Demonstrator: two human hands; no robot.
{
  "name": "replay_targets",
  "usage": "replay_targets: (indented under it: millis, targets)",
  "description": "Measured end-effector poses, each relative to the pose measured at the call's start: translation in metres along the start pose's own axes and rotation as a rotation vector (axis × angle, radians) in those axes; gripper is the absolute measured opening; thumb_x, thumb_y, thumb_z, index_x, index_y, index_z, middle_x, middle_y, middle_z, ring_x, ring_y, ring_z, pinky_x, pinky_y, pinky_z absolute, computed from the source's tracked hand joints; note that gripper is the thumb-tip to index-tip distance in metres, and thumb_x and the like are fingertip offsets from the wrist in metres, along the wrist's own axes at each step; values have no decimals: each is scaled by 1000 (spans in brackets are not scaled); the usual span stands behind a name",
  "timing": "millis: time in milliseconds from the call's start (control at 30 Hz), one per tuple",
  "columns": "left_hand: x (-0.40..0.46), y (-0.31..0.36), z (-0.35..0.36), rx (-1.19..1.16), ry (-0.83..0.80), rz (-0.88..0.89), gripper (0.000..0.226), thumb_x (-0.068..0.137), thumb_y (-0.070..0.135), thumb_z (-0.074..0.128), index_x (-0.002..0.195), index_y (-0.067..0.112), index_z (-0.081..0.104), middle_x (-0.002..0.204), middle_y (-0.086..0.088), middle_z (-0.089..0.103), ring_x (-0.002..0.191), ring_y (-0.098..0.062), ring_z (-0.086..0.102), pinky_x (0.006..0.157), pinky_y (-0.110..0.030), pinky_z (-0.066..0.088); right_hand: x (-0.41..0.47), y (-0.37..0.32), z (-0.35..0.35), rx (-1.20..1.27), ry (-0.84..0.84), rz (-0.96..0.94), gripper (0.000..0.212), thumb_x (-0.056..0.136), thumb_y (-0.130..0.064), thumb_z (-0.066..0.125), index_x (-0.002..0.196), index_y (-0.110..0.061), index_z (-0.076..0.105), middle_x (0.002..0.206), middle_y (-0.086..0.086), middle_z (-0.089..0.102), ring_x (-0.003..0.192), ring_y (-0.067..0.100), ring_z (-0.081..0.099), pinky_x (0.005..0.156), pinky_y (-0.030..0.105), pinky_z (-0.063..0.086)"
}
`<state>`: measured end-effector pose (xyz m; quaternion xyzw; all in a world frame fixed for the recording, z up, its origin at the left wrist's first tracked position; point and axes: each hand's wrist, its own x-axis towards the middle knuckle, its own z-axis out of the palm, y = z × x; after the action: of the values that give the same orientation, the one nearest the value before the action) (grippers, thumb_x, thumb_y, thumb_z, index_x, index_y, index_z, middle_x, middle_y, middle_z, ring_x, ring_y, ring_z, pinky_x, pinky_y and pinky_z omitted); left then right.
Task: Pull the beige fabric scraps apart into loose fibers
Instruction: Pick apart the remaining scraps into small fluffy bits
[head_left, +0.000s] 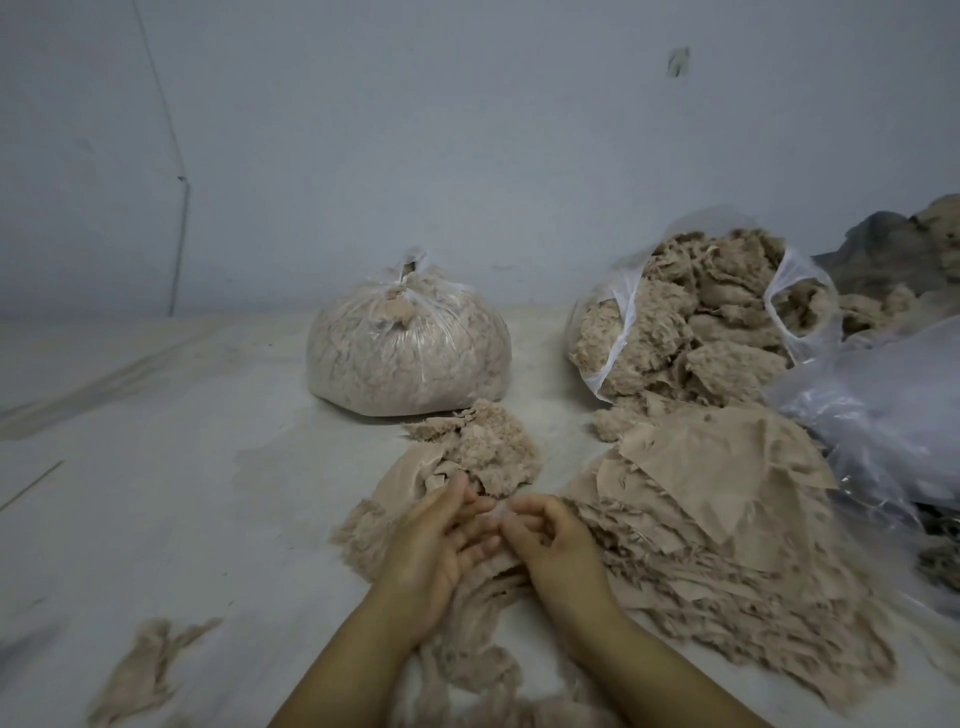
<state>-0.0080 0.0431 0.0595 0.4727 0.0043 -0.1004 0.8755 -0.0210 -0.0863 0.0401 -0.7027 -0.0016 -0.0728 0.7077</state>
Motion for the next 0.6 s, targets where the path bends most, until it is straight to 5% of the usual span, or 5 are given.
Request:
replay_targets:
  millis: [100,200,367,533,600]
  targets:
    - [-3,-8,-2,581,-27,76,76,54,38,90,119,20,55,110,-8,64,97,-18,65,83,-31,55,-1,0,-1,8,17,-47,8,86,-3,66,86,-10,64,80,6,67,77,23,66,64,27,54]
    - [-6,-9,-3,766,-116,102,93,45,43,87,128,32,47,121,8,58,111,-6,58,95,-27,51,-2,0,-1,120,9,-42,10,89,0,62,91,-10,61,75,-1,66,66,13,67,58,23,52]
    - [-1,-7,-7,561,-75,238,52,74,-1,75,116,24,60,107,5,72,100,-9,66,83,-21,52,-3,-7,4,202,-91,-120,15,98,-5,47,105,-13,58,95,5,73,86,14,71,71,19,54]
    - [4,-5,-5,-51,16,64,25,86,11,57,105,-2,66,103,-25,69,93,-33,69,68,-34,58,0,-1,-2,-127,72,-107,28,89,-25,65,113,-29,51,115,-8,53,101,3,55,80,13,44]
    - [3,-2,-5,-160,-15,-16,27,84,18,58,94,-3,72,100,-27,69,91,-35,69,68,-40,59,-1,2,1,62,-23,82,34,83,-29,71,111,-18,56,112,0,59,100,13,59,83,23,47]
